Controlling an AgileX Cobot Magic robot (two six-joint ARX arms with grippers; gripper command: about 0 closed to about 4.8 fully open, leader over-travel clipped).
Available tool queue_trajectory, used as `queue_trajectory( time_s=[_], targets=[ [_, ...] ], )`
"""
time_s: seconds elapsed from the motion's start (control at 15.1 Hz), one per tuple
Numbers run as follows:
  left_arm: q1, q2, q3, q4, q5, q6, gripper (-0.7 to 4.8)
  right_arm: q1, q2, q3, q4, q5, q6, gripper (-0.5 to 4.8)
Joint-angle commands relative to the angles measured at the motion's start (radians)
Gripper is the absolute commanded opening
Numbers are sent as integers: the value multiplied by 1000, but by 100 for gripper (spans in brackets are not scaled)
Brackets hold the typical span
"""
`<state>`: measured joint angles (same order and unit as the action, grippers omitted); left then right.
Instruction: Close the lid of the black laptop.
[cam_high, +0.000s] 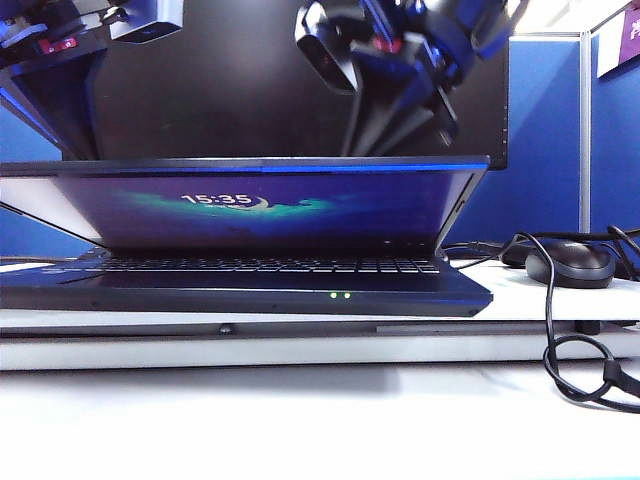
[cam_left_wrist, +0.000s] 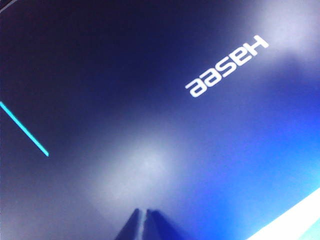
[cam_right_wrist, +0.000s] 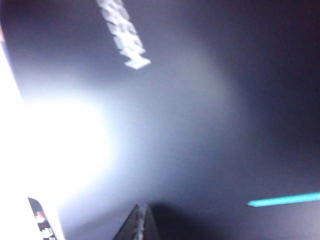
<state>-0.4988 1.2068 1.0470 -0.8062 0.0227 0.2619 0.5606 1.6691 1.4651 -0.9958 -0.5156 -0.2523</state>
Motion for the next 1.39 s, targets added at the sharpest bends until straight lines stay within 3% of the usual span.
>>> queue_trajectory(
  time_s=[0.07,0.86,1.19,1.39],
  targets=[
    [0,0,2,1,8,4,-4,2,-3,2,-1,1,2,-1],
    [0,11,-45,40,7,3,-4,2,-5,-183,85,-22,20,-1],
    [-1,-19,-44,100,8,-42,-4,2,-117,-177,152,-55,29,-1],
    [-2,-175,-44,206,8,-124,-4,2,-296,-177,289,-55,57,-1]
  ],
)
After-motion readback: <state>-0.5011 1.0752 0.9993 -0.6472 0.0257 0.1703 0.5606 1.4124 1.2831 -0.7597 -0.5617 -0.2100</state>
